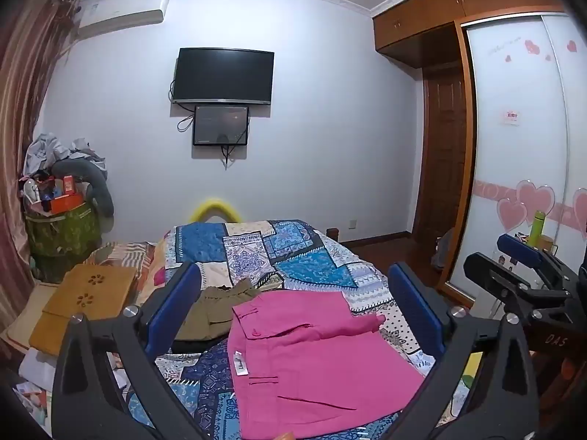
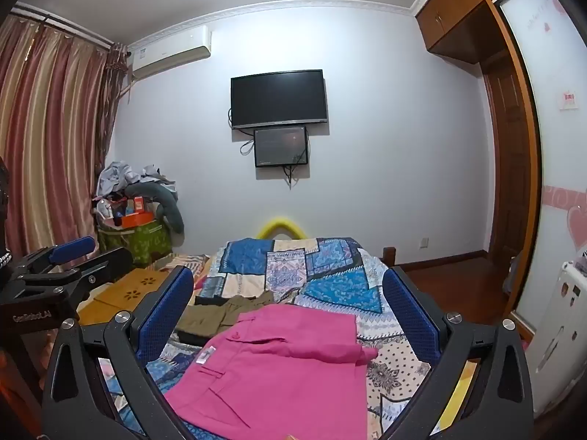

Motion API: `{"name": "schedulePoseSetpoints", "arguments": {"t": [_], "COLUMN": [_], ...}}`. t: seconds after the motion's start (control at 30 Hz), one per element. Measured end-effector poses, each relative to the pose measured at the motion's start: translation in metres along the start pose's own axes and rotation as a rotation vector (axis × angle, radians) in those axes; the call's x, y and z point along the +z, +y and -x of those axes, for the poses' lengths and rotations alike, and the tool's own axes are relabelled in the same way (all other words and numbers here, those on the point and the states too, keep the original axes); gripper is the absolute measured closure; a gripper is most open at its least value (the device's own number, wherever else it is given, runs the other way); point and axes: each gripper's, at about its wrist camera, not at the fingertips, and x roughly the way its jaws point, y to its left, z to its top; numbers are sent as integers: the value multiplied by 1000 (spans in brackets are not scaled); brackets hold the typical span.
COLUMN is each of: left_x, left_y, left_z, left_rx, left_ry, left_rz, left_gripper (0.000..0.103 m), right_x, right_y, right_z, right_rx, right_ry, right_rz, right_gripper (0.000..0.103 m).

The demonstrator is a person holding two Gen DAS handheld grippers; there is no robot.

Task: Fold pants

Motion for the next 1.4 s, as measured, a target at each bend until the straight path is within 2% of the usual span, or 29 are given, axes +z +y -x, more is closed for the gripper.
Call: {"name": "schedulePoseSetpoints", "arguments": {"t": [0.17, 0.27, 0.37, 0.47, 0.8, 1.4], "left_x": [0, 1, 8, -4, -4, -4], "left_y": [1, 15, 12, 9, 6, 9], "left_z": [0, 2, -1, -13, -11, -16], "left_rx": [-12, -10, -6, 3, 2, 2], "left_ry": [15, 21, 25, 29, 15, 39], "left_rz": [-1, 11, 21, 15, 10, 23], "left_gripper": [0, 0, 0, 0, 0, 0], "right_x": [0, -1, -4, -3, -4, -5], "right_y": [-1, -2, -2, -3, -6, -6], "right_z": [0, 0, -4, -1, -6, -8], "right_rx": [4, 2, 0, -1, -9, -3], "right_ry": [7, 6, 11, 14, 28, 39], "right_rz": [-5, -4, -7, -14, -27, -26], "right_gripper": [1, 1, 1, 1, 1, 1]}}
